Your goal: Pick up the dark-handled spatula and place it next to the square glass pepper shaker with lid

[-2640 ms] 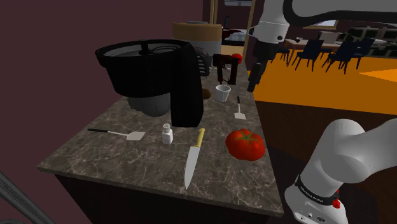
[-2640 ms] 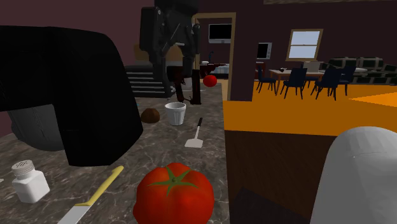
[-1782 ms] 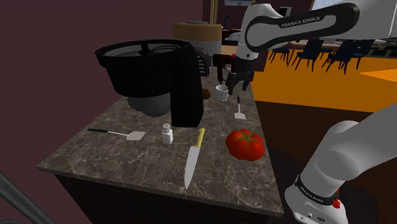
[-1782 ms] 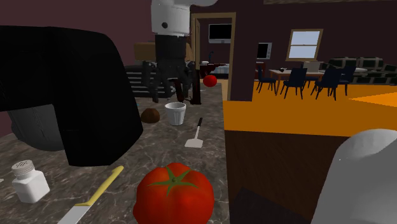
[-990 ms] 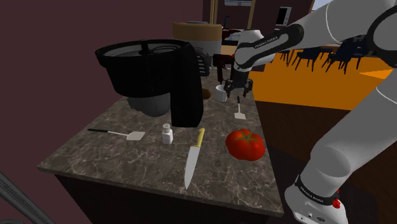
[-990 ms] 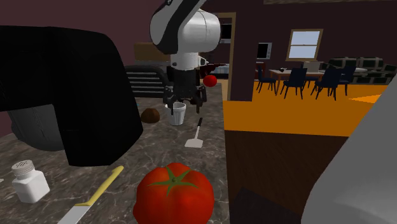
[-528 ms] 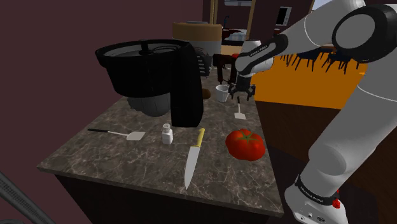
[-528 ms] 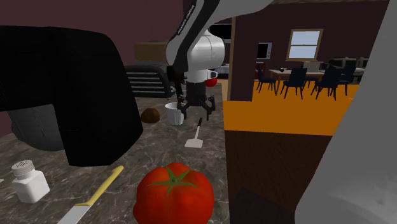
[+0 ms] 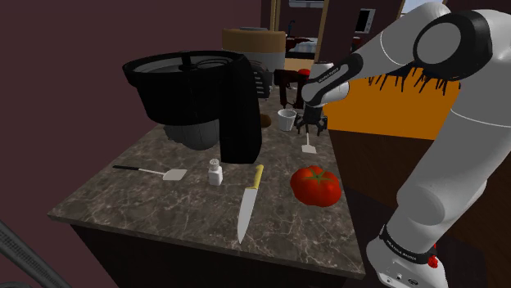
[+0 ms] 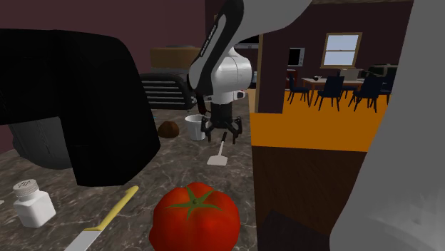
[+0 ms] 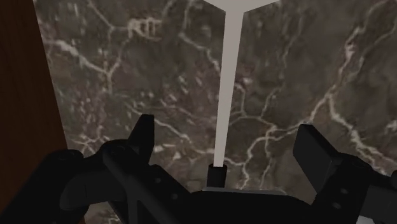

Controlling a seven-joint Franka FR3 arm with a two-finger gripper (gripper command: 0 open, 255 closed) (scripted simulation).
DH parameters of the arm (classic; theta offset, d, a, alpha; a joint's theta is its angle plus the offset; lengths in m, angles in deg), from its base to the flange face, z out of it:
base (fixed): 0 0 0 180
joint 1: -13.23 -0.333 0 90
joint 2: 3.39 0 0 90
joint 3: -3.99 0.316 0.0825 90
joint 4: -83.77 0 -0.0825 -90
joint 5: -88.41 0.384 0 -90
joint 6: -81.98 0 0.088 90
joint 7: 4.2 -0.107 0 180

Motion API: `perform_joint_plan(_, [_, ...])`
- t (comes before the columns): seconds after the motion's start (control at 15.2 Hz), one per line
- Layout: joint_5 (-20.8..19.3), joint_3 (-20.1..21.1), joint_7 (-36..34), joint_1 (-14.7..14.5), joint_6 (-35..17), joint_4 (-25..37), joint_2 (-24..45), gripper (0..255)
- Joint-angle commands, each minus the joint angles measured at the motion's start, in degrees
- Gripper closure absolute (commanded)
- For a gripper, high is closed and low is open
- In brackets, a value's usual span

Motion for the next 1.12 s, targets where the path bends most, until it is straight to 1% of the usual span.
perform_joint_plan(0.0, [0.1,0.0,0.1,0.0,-0.7,-0.2,0.5,0])
perform_joint_plan(0.4, [0.1,0.0,0.1,0.0,-0.7,-0.2,0.5,0])
perform_joint_plan(0.46, [0.1,0.0,0.1,0.0,-0.7,-0.2,0.5,255])
perform_joint_plan(1.06, [0.1,0.0,0.1,0.0,-0.7,-0.2,0.5,255])
